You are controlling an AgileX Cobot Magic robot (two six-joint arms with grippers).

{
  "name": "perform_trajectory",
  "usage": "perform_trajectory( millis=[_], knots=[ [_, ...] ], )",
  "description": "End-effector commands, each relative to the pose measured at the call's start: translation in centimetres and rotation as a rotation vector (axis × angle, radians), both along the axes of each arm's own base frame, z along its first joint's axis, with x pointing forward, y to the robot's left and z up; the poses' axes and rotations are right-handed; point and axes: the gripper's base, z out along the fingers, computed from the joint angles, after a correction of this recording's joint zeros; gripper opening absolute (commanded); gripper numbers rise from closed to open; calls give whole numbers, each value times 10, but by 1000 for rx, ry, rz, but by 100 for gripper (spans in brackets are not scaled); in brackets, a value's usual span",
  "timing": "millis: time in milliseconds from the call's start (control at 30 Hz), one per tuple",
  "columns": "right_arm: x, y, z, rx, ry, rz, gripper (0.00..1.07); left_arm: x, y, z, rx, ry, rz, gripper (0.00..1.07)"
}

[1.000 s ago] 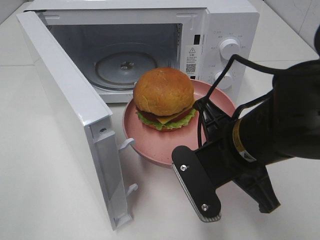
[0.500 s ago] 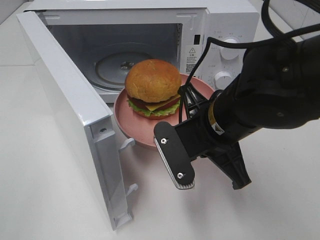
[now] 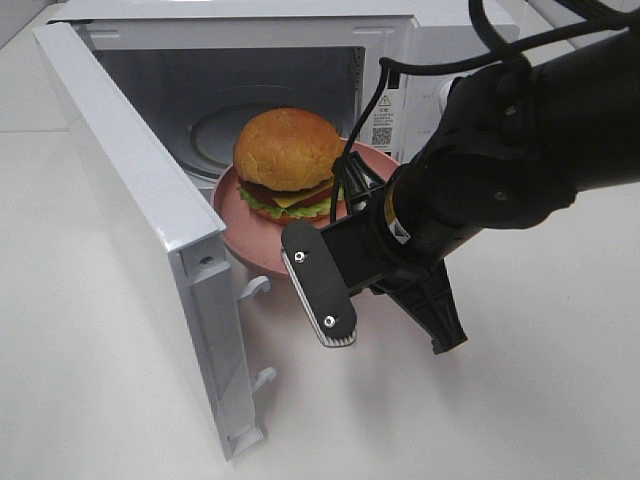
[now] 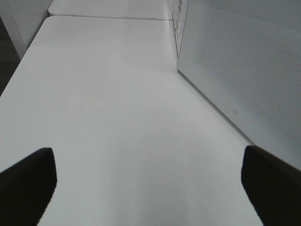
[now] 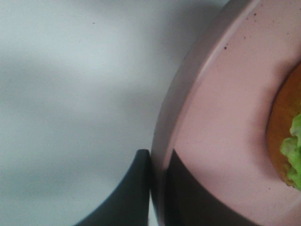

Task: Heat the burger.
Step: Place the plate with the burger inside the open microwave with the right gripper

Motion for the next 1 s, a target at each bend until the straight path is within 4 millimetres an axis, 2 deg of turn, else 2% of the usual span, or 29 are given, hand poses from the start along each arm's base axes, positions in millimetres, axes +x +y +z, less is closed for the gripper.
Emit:
perform_trajectory(
  millis=[33, 233, 433, 1000],
  knots=[
    [11, 5, 11, 48, -53, 25, 0, -1, 0, 1, -1, -26, -4, 101],
    [20, -5, 12, 42, -63, 17, 0, -1, 0, 1, -1, -26, -4, 101],
    [21, -5, 9, 26, -62, 38, 0, -1, 0, 1, -1, -26, -4, 101],
    [46, 15, 13, 2, -84, 46, 0, -1, 0, 1, -2, -26, -3, 101]
  ],
)
